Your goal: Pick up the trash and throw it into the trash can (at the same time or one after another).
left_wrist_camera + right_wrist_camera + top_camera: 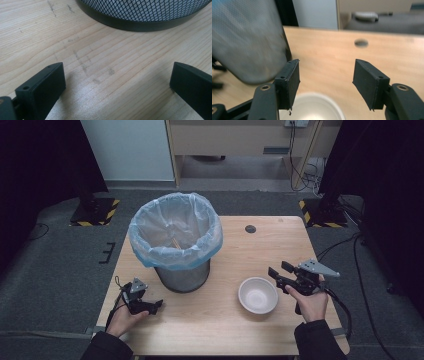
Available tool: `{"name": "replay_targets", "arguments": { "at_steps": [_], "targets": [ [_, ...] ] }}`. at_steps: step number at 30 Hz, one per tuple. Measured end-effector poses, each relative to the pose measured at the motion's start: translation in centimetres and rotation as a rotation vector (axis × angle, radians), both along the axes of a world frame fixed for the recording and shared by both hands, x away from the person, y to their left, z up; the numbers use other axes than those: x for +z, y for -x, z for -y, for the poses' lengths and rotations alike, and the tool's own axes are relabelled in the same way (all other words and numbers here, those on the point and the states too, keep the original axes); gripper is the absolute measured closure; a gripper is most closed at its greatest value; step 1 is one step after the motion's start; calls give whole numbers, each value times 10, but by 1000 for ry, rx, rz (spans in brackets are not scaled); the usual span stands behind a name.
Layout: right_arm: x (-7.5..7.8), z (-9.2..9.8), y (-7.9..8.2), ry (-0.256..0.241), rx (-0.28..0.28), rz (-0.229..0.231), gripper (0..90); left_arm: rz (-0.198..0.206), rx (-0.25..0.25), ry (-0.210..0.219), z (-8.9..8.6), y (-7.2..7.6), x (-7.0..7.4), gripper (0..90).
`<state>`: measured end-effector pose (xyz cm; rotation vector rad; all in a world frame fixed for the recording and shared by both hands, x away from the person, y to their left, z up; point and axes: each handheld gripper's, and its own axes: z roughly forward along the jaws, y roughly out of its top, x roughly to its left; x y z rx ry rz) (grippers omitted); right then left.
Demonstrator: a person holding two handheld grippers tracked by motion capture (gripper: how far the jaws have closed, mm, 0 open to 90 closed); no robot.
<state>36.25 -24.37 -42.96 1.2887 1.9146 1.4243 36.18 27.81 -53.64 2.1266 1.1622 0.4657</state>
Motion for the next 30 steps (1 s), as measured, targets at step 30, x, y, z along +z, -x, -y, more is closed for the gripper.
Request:
{"name": "replay_targets", "arguments": {
  "at_steps": [30],
  "targets": [
    [-77,1,-14,202,40,-377,592,0,0,0,0,0,0,0]
  ]
}}
